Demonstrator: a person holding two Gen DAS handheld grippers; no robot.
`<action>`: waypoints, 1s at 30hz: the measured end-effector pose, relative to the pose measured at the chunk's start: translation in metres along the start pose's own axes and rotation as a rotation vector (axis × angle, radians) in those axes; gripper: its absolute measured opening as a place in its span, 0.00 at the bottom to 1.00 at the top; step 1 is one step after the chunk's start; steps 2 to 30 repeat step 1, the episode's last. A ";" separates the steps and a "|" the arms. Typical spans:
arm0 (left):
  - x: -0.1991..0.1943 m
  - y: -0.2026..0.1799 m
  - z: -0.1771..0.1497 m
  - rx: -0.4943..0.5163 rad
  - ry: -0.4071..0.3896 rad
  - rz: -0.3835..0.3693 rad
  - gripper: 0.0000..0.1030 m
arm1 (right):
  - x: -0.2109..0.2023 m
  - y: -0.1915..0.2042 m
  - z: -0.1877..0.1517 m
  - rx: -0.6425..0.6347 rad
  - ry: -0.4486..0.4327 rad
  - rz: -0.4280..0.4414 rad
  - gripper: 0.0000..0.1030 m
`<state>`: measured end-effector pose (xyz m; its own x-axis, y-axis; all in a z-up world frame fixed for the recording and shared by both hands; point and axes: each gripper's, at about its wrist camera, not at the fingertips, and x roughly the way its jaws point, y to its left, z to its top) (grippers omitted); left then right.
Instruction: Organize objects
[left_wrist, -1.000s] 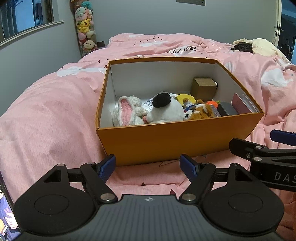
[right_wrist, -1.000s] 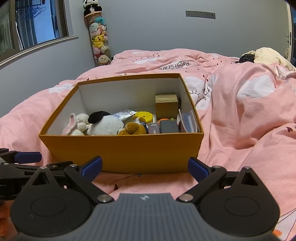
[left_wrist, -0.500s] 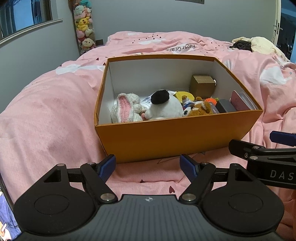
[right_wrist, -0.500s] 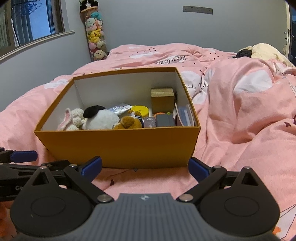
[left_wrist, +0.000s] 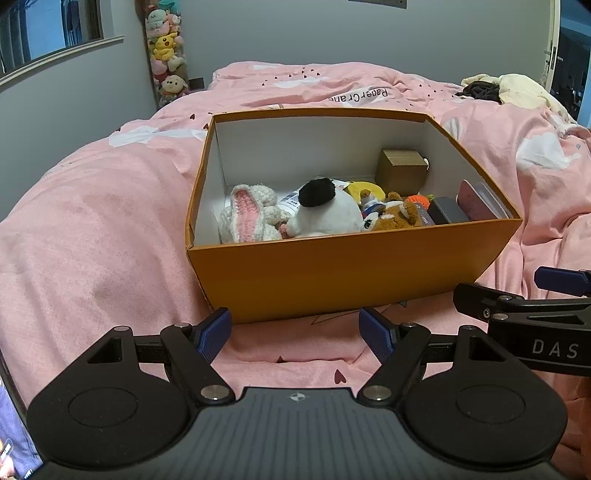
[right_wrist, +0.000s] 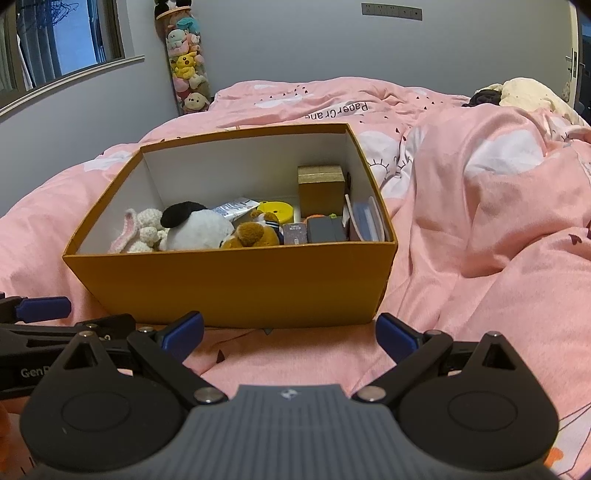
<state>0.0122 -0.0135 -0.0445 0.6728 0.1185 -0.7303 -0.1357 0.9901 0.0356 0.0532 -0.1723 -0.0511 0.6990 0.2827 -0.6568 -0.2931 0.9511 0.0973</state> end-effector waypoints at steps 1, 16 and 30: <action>0.000 0.000 0.000 0.000 0.000 0.000 0.87 | 0.000 0.000 0.000 0.000 0.002 -0.001 0.96; 0.000 0.000 0.000 0.000 0.000 0.000 0.87 | 0.000 0.000 0.000 0.000 0.002 -0.001 0.96; 0.000 0.000 0.000 0.000 0.000 0.000 0.87 | 0.000 0.000 0.000 0.000 0.002 -0.001 0.96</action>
